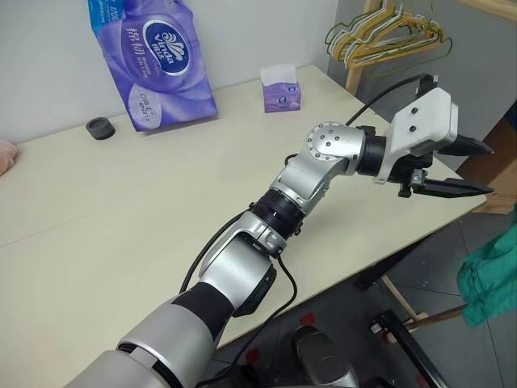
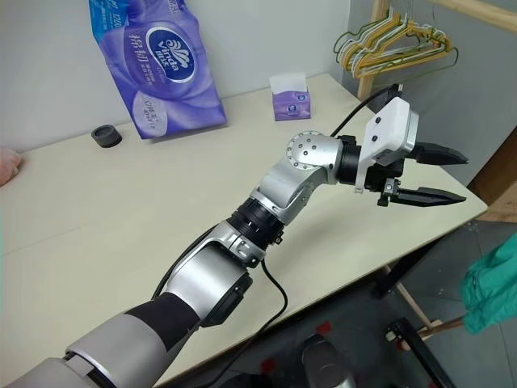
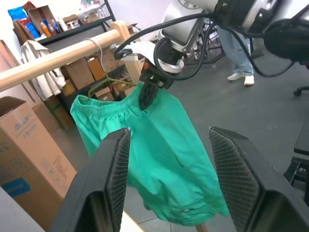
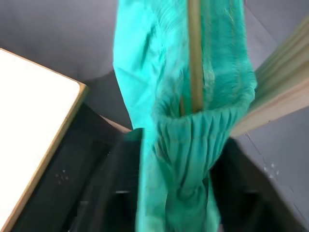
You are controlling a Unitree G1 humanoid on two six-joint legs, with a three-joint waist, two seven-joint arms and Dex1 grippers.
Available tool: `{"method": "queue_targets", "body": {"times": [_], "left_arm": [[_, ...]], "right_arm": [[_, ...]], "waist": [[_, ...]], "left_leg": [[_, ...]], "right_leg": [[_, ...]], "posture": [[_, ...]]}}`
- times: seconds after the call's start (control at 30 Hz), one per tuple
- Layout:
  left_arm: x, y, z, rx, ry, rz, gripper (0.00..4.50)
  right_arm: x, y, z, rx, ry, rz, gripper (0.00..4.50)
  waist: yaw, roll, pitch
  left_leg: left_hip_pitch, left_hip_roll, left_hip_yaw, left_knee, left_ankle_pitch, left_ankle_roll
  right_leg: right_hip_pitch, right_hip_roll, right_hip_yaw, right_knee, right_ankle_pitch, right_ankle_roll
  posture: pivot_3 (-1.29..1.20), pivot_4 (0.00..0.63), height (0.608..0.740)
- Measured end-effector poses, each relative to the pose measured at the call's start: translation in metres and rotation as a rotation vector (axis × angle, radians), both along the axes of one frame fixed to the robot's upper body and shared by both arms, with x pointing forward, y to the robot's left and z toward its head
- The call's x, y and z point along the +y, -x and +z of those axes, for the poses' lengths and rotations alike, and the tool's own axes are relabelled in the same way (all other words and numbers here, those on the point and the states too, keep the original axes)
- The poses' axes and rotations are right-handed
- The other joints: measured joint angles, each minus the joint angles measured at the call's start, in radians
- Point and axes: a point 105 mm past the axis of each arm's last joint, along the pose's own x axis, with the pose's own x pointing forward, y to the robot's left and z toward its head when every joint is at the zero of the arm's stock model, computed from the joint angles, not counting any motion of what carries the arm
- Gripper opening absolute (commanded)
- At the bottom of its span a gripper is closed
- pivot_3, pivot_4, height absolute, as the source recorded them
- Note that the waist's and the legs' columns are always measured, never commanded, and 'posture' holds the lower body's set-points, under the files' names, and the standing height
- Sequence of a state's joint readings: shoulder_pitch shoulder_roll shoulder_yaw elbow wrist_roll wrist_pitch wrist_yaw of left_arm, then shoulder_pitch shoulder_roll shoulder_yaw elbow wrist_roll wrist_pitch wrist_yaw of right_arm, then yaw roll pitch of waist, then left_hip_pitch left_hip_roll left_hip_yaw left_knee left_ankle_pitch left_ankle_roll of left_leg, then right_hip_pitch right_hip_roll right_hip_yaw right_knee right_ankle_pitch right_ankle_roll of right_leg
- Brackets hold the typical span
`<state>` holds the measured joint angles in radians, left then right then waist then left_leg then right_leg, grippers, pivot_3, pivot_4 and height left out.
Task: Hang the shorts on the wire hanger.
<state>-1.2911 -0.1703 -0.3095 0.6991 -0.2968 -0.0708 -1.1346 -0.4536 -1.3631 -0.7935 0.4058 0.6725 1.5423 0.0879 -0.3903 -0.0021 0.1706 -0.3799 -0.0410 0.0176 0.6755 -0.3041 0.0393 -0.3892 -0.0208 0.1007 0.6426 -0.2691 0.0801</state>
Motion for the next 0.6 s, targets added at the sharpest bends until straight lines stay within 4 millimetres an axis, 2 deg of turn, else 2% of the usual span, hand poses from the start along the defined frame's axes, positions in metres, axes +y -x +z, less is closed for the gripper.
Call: {"method": "queue_targets", "body": {"times": [0.03, 0.13, 0.3, 0.5, 0.6], "left_arm": [[0.0, 0.0, 0.0, 0.001, 0.0, -0.004, 2.73], [0.0, 0.002, 0.0, 0.007, 0.001, -0.016, 2.73], [0.0, 0.004, 0.001, 0.013, -0.006, -0.03, 2.73], [0.001, 0.007, 0.003, 0.004, -0.002, -0.05, 2.73], [0.001, 0.007, 0.003, 0.005, 0.001, -0.045, 2.73]], "right_arm": [[0.001, 0.0, 0.0, -0.001, -0.001, -0.002, 3.5], [0.004, 0.002, 0.004, -0.03, 0.004, -0.024, 4.45], [0.006, 0.008, 0.031, -0.116, 0.171, -0.09, 4.48], [0.029, -0.003, 0.036, -0.201, 0.265, -0.059, 4.48], [0.045, -0.003, 0.054, -0.218, 0.411, -0.036, 4.48]], "waist": [[0.0, 0.0, 0.0], [0.0, 0.0, 0.0], [-0.001, 0.001, 0.0], [-0.005, 0.001, 0.0], [-0.007, 0.002, -0.001]], "left_leg": [[0.0, 0.0, 0.0, 0.0, 0.0, 0.0], [0.0, 0.0, 0.0, 0.0, 0.0, 0.0], [0.0, 0.0, 0.0, 0.0, 0.0, 0.0], [0.0, 0.0, 0.0, 0.001, 0.0, 0.0], [0.0, 0.0, -0.001, 0.001, 0.0, 0.0]], "right_leg": [[0.0, 0.0, 0.0, 0.0, 0.0, 0.0], [0.0, 0.0, 0.0, 0.0, 0.0, 0.0], [0.0, 0.0, 0.0, 0.001, 0.0, 0.0], [0.0, 0.0, 0.001, 0.001, 0.0, 0.001], [0.0, 0.0, 0.0, 0.001, 0.0, 0.001]], "posture": [[-0.48, 0.168, 0.74], [-0.48, 0.168, 0.74], [-0.48, 0.165, 0.74], [-0.48, 0.157, 0.74], [-0.48, 0.154, 0.74]]}}
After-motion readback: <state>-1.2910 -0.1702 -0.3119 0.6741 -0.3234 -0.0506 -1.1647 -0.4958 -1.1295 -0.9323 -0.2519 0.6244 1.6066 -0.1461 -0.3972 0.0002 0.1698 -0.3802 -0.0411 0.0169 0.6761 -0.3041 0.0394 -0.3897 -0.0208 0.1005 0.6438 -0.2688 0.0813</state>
